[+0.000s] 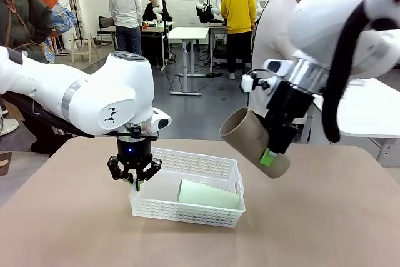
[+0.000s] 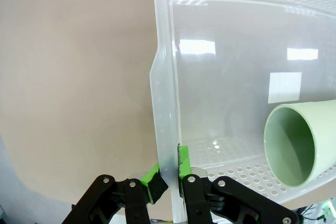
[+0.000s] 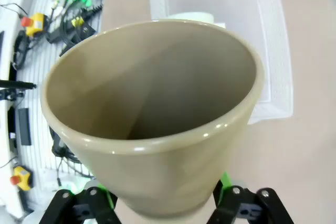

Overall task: Clean and organize the cups into the basket.
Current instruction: Pick up the Reusable plastic cup from the right side of the table and stack it inside the Organizing basket in the center of the table.

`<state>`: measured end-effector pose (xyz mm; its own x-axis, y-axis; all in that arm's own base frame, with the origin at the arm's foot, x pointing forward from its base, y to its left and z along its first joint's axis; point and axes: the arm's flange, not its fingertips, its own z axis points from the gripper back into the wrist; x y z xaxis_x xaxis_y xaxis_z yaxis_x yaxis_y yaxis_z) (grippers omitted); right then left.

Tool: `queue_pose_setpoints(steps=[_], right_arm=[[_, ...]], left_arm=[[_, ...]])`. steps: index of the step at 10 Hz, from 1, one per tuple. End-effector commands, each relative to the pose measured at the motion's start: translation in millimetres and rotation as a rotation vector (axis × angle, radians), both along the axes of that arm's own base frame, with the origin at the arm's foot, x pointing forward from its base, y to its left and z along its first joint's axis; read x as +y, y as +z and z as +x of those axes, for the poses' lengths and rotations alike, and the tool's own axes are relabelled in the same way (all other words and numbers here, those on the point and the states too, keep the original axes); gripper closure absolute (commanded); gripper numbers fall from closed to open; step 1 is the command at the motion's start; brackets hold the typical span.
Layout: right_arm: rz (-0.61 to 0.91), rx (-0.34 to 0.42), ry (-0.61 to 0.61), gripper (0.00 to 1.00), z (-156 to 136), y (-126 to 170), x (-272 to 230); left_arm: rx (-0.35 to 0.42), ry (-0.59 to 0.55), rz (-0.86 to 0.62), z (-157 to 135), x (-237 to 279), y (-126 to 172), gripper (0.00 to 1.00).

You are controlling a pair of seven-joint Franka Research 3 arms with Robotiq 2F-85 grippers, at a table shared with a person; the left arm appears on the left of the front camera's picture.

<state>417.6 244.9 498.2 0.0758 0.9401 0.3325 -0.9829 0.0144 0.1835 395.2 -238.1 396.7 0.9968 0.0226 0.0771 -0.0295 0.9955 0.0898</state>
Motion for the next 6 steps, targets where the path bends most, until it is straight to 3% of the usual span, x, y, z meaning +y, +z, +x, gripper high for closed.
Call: queue_pose_setpoints(steps=[1, 6], right_arm=[[-0.081, 0.001, -0.012, 0.18, 23, 7, 30], [-0.166, -0.116, -0.046, 0.18, 76, -19, 86]], left_arm=[[-0.009, 0.022, 0.0, -1, -3, 2, 1.0], [-0.009, 0.022, 0.0, -1, -3, 2, 1.0]])
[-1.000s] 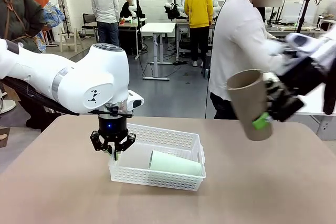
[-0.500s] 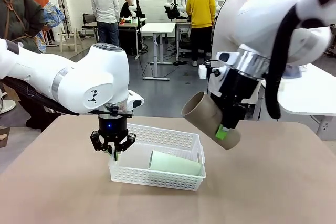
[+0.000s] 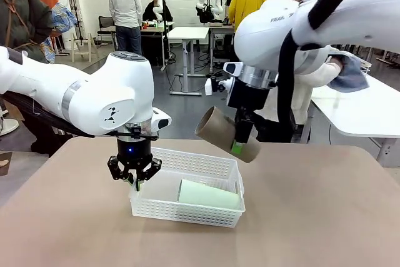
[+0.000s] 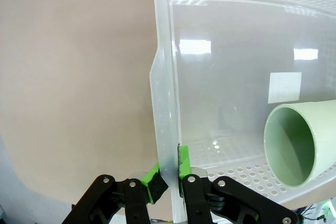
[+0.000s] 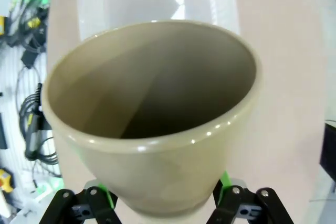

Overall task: Clean and organize the cups into the basket.
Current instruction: Pick up the Reusable plastic cup from the right side of the table and stack it inside the Organizing basket in the center of the table.

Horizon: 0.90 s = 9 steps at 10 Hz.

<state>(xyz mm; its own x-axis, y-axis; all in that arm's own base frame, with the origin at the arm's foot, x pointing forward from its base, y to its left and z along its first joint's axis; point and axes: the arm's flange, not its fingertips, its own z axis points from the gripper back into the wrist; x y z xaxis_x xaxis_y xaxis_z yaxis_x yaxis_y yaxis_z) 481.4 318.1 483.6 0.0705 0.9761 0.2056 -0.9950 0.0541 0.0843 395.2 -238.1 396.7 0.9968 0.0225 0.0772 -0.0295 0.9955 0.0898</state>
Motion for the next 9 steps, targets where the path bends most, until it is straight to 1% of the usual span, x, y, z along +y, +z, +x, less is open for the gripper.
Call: queue_pose_setpoints(steps=[1, 2, 4, 6, 9], right_arm=[[-0.015, -0.024, -0.013, 0.18, 21, -15, 24], [-0.009, -0.023, 0.004, 0.18, 29, -25, 30], [0.025, 0.004, 0.043, 0.18, 36, -42, 38], [0.019, 0.046, 0.053, 0.18, 34, -60, 39], [-0.027, 0.077, 0.088, 0.18, 33, -94, 41]], left_arm=[[-0.009, 0.022, 0.0, -1, -3, 2, 1.0], [-0.009, 0.022, 0.0, -1, -3, 2, 1.0], [-0.009, 0.022, 0.0, -1, -3, 2, 1.0], [-0.009, 0.022, 0.0, -1, -3, 2, 1.0], [-0.009, 0.022, 0.0, -1, -3, 2, 1.0]])
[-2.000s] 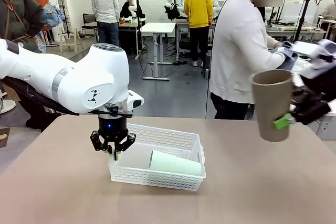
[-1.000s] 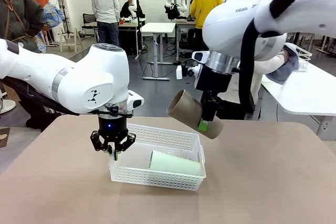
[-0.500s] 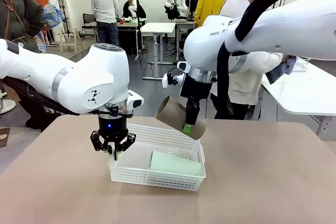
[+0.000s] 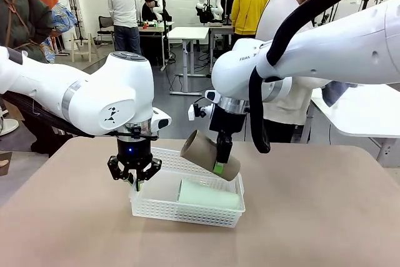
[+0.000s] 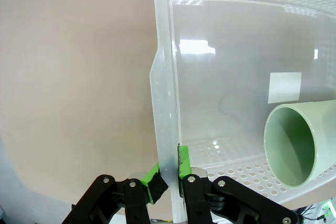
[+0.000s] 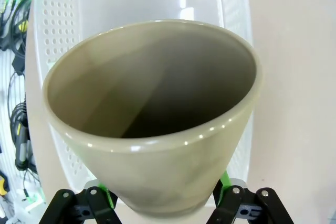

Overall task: Clean and organize the cups into the basket.
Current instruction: Pick up the Reusable plastic cup from the right side of the table and stack it inside the Organizing basket in the center of the table.

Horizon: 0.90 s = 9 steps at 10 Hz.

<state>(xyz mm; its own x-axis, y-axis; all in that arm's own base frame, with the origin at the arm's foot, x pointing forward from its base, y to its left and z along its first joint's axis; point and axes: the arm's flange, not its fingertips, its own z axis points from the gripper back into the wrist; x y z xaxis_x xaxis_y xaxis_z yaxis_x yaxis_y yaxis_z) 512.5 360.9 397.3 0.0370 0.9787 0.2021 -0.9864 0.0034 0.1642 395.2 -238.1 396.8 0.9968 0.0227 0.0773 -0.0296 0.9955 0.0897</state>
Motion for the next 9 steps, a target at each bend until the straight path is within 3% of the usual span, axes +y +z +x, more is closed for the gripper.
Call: queue_pose_setpoints(steps=[1, 5, 6, 9], right_arm=[[-0.032, 0.003, 0.049, 0.18, 3, -16, -1], [-0.056, 0.021, 0.091, 0.18, 10, -42, 4], [-0.048, 0.025, 0.093, 0.02, 10, -43, 5], [-0.016, 0.025, 0.102, 0.0, 6, -32, 1]], left_arm=[[-0.009, 0.022, 0.0, -1, -3, 2, 1.0], [-0.009, 0.022, 0.0, -1, -3, 2, 1.0], [-0.009, 0.022, 0.0, -1, -3, 2, 1.0], [-0.009, 0.022, 0.0, -1, -3, 2, 1.0]])
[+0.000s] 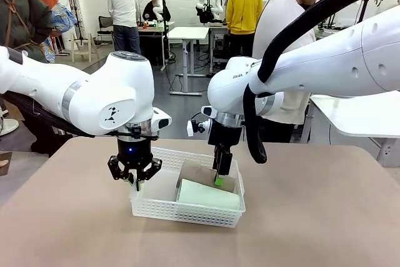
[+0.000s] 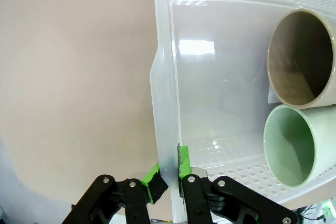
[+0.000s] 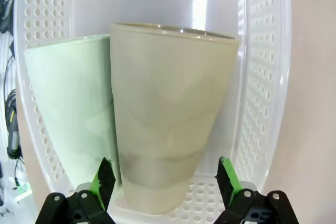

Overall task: Clean and organize the cups into the basket.
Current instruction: Pick up the Reusable plastic cup from the right side of the table and stack it inside the Organizing basket in the center of the table.

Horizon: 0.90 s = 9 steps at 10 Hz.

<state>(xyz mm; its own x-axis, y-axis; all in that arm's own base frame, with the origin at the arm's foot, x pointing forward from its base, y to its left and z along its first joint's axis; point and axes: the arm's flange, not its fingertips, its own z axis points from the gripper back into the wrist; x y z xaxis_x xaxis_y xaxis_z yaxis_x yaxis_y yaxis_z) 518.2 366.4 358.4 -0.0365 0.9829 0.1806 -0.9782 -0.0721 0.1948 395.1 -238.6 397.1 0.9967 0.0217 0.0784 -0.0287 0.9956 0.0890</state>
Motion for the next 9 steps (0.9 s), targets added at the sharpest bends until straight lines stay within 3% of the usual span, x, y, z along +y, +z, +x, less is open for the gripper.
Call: queue_pose_setpoints(steps=[1, 3, 5, 7, 9], right_arm=[[0.019, -0.003, 0.025, 0.0, -2, 11, -6], [0.13, 0.012, 0.053, 0.0, -17, 43, -27], [0.289, -0.014, 0.136, 0.0, -47, 98, -83], [0.464, -0.067, 0.174, 0.0, -75, 133, -165], [0.691, -0.062, 0.186, 0.0, -94, 147, -260]], left_arm=[[-0.007, 0.023, 0.001, -1, -2, 1, 1.0], [-0.007, 0.023, 0.001, -1, -2, 1, 1.0], [-0.007, 0.023, 0.001, -1, -2, 1, 1.0], [-0.007, 0.023, 0.001, -1, -2, 1, 1.0], [-0.007, 0.023, 0.001, -1, -2, 1, 1.0]])
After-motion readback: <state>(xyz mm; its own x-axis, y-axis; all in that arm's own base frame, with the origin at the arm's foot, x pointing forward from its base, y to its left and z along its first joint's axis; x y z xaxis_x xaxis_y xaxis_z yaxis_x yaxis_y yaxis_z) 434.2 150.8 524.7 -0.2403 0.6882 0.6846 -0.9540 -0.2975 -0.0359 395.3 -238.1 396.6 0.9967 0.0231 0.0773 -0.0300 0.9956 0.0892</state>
